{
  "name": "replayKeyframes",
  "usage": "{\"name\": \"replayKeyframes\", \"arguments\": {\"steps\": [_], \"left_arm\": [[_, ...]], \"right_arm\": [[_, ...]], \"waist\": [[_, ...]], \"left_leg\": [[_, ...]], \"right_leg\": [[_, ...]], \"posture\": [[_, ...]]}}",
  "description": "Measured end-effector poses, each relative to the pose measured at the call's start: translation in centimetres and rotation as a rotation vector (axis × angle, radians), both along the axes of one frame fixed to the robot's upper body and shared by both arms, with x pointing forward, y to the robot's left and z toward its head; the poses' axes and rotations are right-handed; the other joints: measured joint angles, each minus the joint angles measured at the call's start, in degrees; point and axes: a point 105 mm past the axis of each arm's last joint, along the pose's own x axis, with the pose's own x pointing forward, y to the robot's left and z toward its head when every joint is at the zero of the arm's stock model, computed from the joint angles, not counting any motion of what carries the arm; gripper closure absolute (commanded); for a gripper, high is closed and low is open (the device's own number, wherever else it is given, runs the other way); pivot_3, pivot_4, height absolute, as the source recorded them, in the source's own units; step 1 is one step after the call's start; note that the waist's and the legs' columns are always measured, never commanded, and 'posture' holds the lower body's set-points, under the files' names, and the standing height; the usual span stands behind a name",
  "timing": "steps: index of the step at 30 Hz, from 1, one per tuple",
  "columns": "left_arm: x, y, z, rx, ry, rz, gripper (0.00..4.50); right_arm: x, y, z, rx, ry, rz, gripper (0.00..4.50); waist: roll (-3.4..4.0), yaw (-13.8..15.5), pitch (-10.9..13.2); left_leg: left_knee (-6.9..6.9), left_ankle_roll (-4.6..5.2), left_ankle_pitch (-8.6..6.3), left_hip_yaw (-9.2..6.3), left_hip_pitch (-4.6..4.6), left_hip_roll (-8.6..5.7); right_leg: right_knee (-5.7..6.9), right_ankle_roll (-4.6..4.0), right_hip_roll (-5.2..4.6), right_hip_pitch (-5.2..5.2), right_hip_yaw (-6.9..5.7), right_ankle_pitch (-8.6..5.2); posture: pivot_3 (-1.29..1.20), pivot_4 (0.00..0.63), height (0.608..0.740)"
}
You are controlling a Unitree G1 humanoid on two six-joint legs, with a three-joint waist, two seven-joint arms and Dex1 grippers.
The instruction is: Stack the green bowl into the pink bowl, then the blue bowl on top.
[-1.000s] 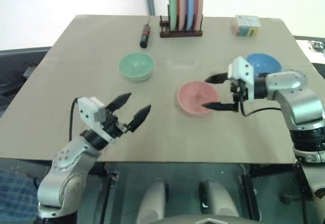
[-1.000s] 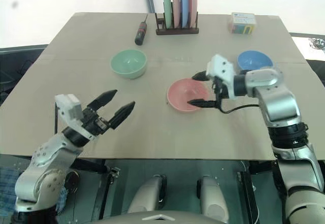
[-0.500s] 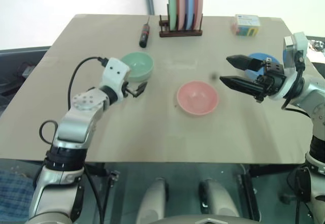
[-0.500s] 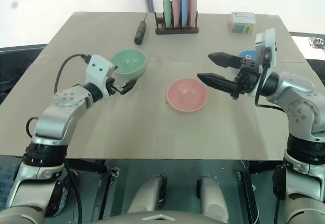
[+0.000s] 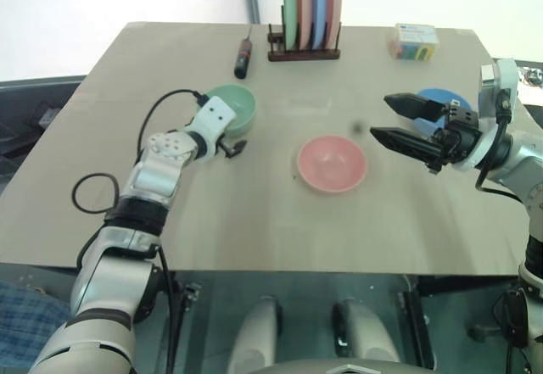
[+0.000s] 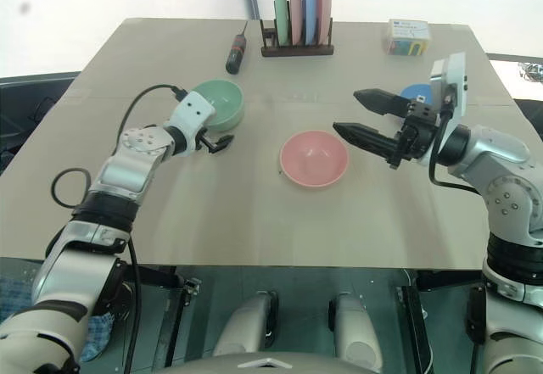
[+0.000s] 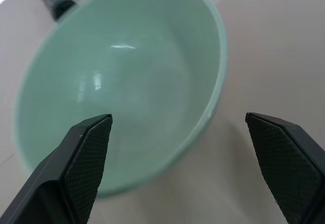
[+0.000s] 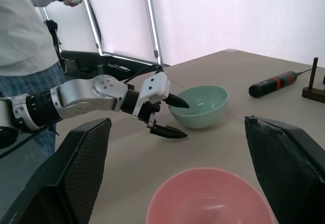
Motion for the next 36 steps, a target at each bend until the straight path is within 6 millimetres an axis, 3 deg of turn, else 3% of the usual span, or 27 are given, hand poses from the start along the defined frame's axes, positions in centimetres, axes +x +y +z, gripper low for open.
{"name": "replayKeyframes", "arguments": {"steps": [1, 5, 7, 8, 10, 12, 23, 25, 28, 30, 36], "left_arm": [[0.2, 0.0, 0.0, 0.015, 0.000, -0.015, 0.67], [0.8, -0.5, 0.1, 0.060, 0.011, -0.076, 2.14], [0.9, -0.6, 0.0, 0.072, 0.022, -0.097, 3.10], [0.9, -0.6, -0.1, 0.074, 0.024, -0.102, 3.23], [0.8, -0.7, -0.4, 0.084, 0.042, -0.121, 3.89], [1.0, -0.9, 0.5, 0.098, 0.017, -0.143, 4.39], [0.1, -2.6, 0.7, 0.118, 0.066, -0.290, 4.46], [-0.3, -3.9, 1.2, 0.110, 0.060, -0.350, 4.46], [-1.4, -7.5, 3.2, 0.111, -0.003, -0.516, 4.46], [-2.8, -10.2, 4.7, 0.124, -0.058, -0.647, 4.46], [-7.5, -15.6, 7.6, 0.203, -0.170, -0.943, 4.46]], "right_arm": [[0.0, 0.0, 0.0, -0.001, -0.001, 0.001, 0.00], [0.0, -0.2, 0.1, -0.009, -0.011, -0.012, 0.00], [0.0, -0.2, 0.0, -0.011, -0.012, -0.013, 0.00], [0.0, -0.2, 0.0, -0.011, -0.011, -0.013, 0.00], [0.0, -0.3, 0.0, -0.010, -0.010, -0.013, 0.00], [0.0, -0.4, -0.2, -0.025, -0.004, -0.024, 0.00], [-0.1, -0.3, -0.3, -0.030, 0.000, -0.009, 0.00], [-0.1, -0.3, -0.3, -0.035, -0.002, -0.011, 0.00], [-0.1, -0.3, -0.3, -0.034, -0.005, -0.009, 0.00], [-0.1, -0.3, -0.2, -0.034, -0.007, -0.009, 0.00], [-0.1, -0.3, -0.3, -0.034, -0.012, -0.009, 0.00]], "waist": [[0.00, 0.0, 0.0], [0.00, -0.1, 0.0], [0.00, -0.2, 0.0], [0.00, -0.2, 0.0], [-0.01, -0.2, 0.0], [-0.01, -0.1, 0.0], [-0.02, 0.0, 0.0], [-0.04, 0.0, 0.0], [-0.05, 0.0, 0.0], [-0.05, 0.0, 0.0], [-0.04, -0.3, 0.0]], "left_leg": [[0.00, 0.00, 0.00, 0.00, -0.02, 0.00], [0.00, 0.00, 0.00, 0.03, -0.03, 0.00], [0.00, 0.00, 0.00, 0.03, -0.03, 0.00], [0.00, 0.00, 0.00, 0.03, -0.03, 0.00], [0.00, 0.00, 0.00, 0.03, -0.03, 0.00], [0.01, 0.00, 0.00, 0.02, -0.03, 0.00], [0.03, 0.00, 0.00, 0.03, -0.03, 0.00], [0.03, 0.00, 0.00, 0.01, -0.07, 0.00], [0.04, 0.00, 0.00, 0.01, -0.11, 0.00], [0.05, 0.00, 0.00, 0.01, -0.12, 0.00], [0.04, 0.00, 0.00, 0.04, -0.06, 0.00]], "right_leg": [[0.00, 0.00, 0.00, -0.01, 0.00, 0.00], [0.00, 0.00, 0.00, -0.04, 0.03, 0.00], [0.01, 0.01, 0.00, -0.04, 0.03, 0.00], [0.01, 0.01, 0.00, -0.04, 0.04, 0.00], [0.02, 0.01, 0.00, -0.04, 0.03, 0.00], [0.04, 0.01, 0.00, -0.04, 0.02, 0.00], [0.06, 0.02, 0.00, -0.03, 0.03, 0.01], [0.04, 0.01, 0.00, -0.04, 0.02, 0.01], [0.02, 0.01, -0.01, -0.05, 0.02, 0.01], [0.02, 0.01, -0.01, -0.06, 0.02, 0.02], [0.05, 0.01, 0.01, -0.06, 0.08, 0.01]], "posture": [[0.00, 0.150, 0.740], [0.00, 0.150, 0.740], [0.00, 0.150, 0.740], [0.00, 0.150, 0.740], [0.00, 0.150, 0.740], [0.00, 0.150, 0.740], [0.00, 0.150, 0.740], [0.00, 0.150, 0.740], [0.00, 0.150, 0.740], [0.00, 0.150, 0.740], [0.00, 0.150, 0.740]]}}
